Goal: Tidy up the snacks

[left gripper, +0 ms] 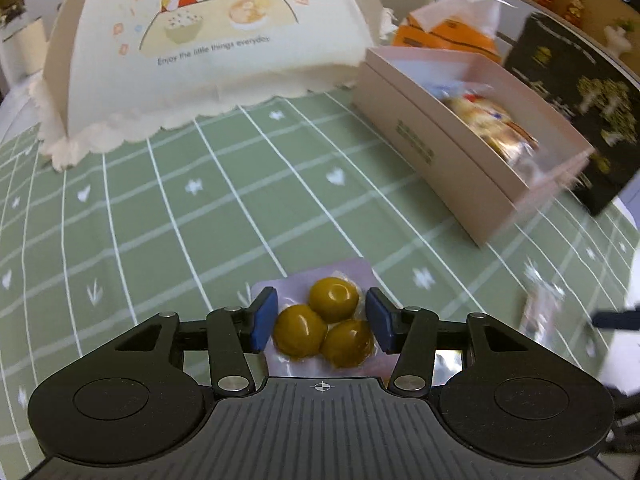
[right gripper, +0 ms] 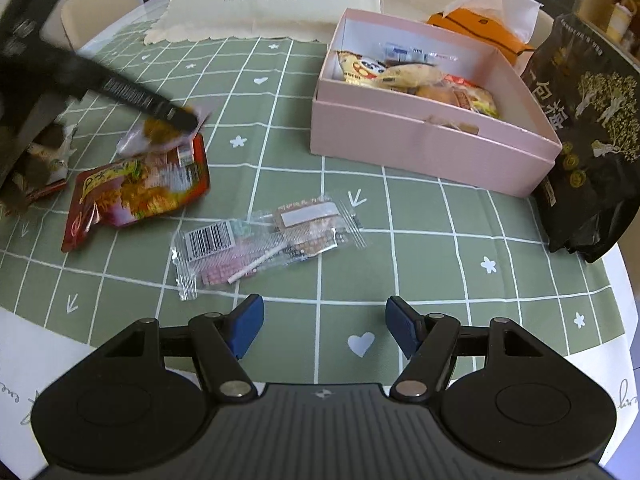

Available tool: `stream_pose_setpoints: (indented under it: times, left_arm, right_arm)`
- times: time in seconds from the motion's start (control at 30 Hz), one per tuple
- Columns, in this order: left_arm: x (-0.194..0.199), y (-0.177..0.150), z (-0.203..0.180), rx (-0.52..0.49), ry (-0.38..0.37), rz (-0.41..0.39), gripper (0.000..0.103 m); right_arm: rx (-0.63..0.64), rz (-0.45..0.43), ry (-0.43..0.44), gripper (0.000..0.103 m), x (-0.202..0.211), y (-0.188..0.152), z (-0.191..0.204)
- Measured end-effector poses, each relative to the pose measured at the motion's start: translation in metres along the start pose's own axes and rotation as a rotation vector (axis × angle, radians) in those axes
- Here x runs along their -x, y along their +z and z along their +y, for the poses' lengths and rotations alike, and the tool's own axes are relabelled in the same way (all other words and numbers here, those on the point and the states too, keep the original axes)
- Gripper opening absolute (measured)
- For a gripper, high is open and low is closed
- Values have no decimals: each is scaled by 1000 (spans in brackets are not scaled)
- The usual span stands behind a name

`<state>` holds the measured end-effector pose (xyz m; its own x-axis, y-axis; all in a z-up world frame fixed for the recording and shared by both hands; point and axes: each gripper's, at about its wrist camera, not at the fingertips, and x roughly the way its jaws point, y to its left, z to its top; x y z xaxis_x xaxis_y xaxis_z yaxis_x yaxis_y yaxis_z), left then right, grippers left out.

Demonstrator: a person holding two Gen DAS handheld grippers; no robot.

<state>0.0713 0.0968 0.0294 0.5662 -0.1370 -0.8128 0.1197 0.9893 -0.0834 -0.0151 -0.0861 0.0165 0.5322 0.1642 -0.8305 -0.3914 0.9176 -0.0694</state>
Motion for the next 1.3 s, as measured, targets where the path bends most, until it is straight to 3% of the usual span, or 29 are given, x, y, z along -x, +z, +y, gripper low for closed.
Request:
stream_pose_setpoints:
  times: [0.1, 0.27, 0.43, 0.53, 0.73, 0.8, 0.9, 1.0, 1.07, 1.17, 1.3]
  left_arm:
    - [8, -9, -6, 29, 11, 17, 54]
    - [15, -19, -7, 70, 13, 48, 54]
    - [27, -32, 3, 115, -20, 42, 53]
    - [40, -38, 22, 188, -24, 3, 50]
    - [75, -57, 72, 376, -31, -153, 50]
    - [91, -64, 85, 417, -19, -177, 50]
    - [111, -71, 105, 439, 36, -147, 50]
    - [118, -85, 129, 496, 117, -111, 50]
    - [115, -96, 140, 556, 127, -87, 50]
    - [111, -102, 137, 582, 71, -98, 50]
    - [103, -85, 108, 452, -50, -102, 50]
  right_arm:
    - [-9, 2, 6, 69, -1, 2, 2]
    - [-128, -3, 90, 69, 0, 18, -5]
    - [-232, -37, 50, 69, -10, 45, -8]
    - [-173, -67, 79, 69, -3, 49, 8]
    - [70, -143, 128, 69, 3, 31, 65]
    - [132, -153, 75, 69, -1, 21, 80]
    - [176, -162, -7, 69, -2, 14, 83]
    - [147, -137, -76, 69, -7, 12, 68]
    - [105, -129, -110, 69, -6, 10, 57]
    - [84, -114, -179, 69, -5, 9, 46]
    - [45, -76, -235, 70, -2, 1, 32]
